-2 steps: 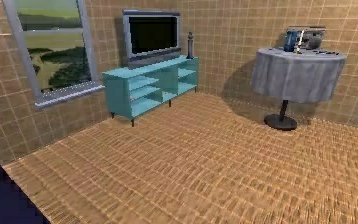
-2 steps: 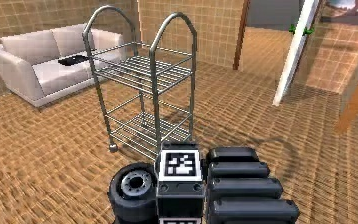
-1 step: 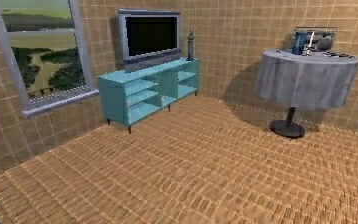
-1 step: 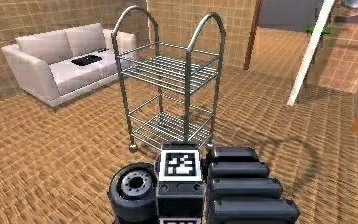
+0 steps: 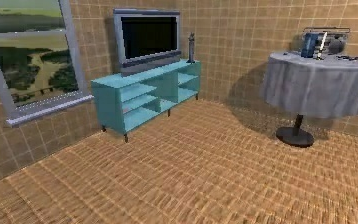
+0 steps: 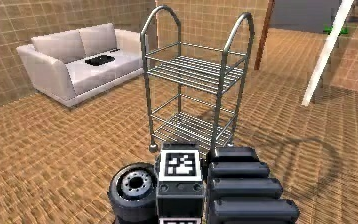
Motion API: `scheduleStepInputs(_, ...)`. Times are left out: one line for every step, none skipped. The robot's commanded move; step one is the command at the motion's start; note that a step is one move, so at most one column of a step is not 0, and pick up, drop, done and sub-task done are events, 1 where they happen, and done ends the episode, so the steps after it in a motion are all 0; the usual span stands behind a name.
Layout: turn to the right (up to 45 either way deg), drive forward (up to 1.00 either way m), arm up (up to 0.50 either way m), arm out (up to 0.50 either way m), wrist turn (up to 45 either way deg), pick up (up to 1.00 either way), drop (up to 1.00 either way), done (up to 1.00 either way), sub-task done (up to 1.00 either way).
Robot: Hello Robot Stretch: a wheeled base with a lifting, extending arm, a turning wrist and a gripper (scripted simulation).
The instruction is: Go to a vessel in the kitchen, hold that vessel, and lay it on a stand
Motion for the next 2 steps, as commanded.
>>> scheduleStepInputs(9.0, 0.00, 0.00, 0.00, 0.0, 0.00, 0.00, 0.00, 0.00)
scheduleStepInputs(0.0, 0.50, 0.00, 0.00, 0.0, 0.00, 0.00, 0.00, 0.00)
